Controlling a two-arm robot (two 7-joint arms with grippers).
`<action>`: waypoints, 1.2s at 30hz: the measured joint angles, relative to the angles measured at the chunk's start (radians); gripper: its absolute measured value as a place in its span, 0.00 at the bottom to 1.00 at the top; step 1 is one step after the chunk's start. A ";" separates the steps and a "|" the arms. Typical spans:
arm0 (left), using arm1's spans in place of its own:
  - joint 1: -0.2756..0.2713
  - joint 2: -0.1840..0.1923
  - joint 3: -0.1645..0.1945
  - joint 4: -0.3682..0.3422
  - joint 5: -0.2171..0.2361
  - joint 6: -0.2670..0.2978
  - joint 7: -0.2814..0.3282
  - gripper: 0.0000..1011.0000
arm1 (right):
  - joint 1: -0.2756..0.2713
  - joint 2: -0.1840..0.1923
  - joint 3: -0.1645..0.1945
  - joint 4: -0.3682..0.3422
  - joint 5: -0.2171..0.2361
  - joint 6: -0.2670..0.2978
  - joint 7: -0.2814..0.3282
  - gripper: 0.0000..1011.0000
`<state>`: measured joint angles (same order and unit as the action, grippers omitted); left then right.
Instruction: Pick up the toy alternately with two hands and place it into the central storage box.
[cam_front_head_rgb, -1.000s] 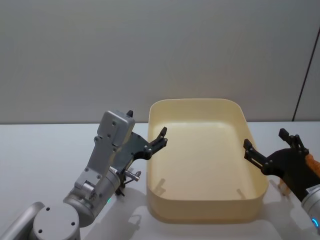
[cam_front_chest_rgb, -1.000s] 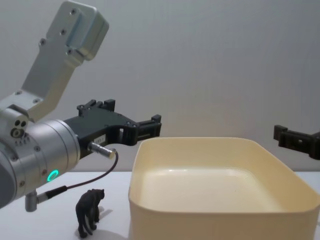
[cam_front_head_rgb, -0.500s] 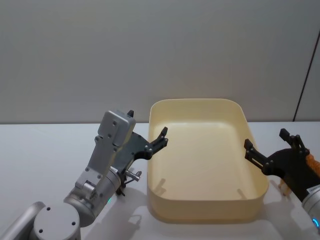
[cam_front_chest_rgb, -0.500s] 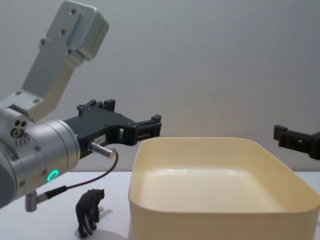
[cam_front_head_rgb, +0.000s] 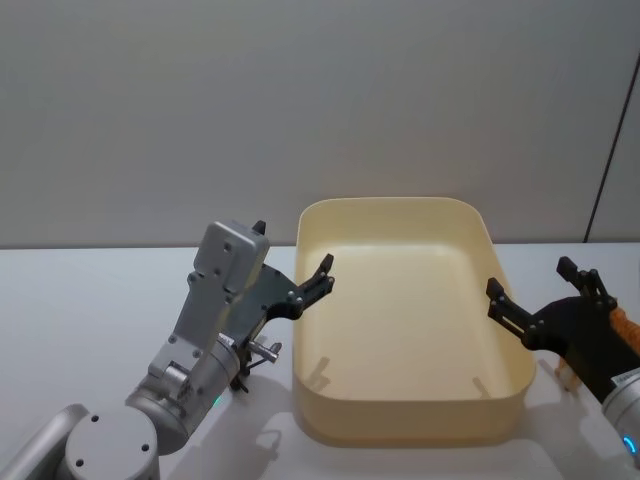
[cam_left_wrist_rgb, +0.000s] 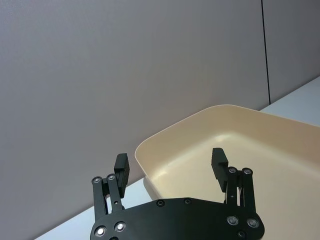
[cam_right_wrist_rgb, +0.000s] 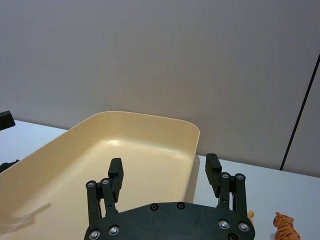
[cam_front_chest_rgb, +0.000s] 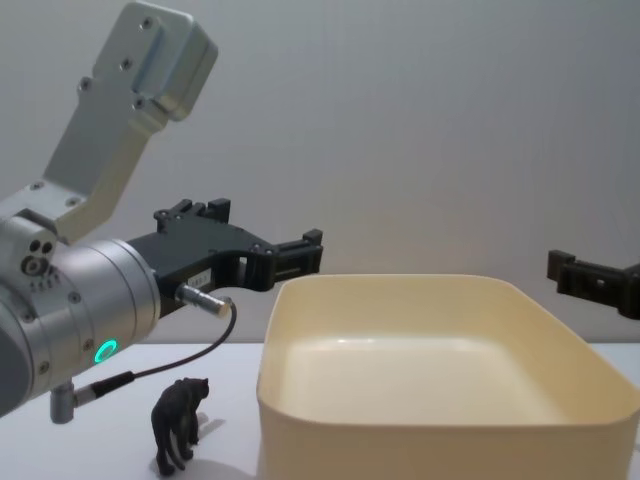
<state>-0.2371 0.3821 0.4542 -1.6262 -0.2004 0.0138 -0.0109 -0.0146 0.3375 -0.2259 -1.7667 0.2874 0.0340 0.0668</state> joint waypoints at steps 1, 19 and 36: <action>0.000 0.000 0.000 0.000 0.000 0.000 0.000 0.99 | 0.000 0.000 0.000 0.000 0.000 0.000 0.000 0.99; 0.000 0.000 0.000 0.000 0.000 0.000 0.000 0.99 | 0.000 0.000 0.000 0.000 0.000 0.000 0.000 0.99; 0.000 0.000 0.000 0.000 0.000 0.000 0.000 0.99 | 0.002 0.011 0.011 -0.003 -0.016 -0.006 0.004 0.99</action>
<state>-0.2371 0.3821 0.4542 -1.6262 -0.2004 0.0139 -0.0109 -0.0127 0.3487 -0.2154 -1.7695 0.2712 0.0283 0.0704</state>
